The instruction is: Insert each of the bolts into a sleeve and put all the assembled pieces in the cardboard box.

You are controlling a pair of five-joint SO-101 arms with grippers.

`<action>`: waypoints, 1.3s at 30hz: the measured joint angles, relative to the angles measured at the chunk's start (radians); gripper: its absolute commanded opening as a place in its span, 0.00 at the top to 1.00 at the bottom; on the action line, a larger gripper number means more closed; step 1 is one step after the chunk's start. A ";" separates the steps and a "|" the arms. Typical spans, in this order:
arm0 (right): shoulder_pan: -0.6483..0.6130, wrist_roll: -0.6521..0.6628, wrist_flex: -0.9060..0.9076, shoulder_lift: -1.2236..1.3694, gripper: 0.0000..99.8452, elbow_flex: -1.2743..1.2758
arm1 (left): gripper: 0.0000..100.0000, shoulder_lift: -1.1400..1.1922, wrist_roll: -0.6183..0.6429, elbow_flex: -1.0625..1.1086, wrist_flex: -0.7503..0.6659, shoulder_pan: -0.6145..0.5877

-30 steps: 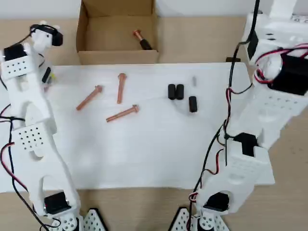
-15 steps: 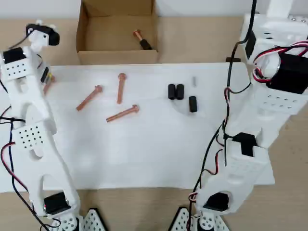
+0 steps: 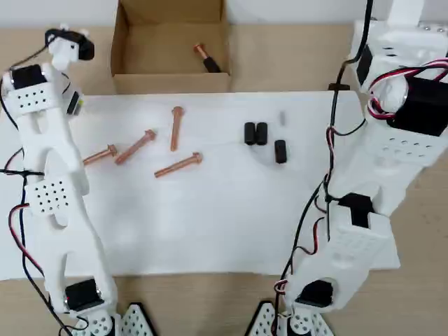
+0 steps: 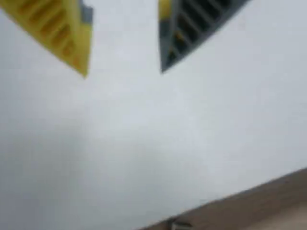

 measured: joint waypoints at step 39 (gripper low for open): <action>-0.109 0.000 0.000 0.000 0.78 0.115 | 0.90 -1.307 -0.213 1.556 -0.028 0.195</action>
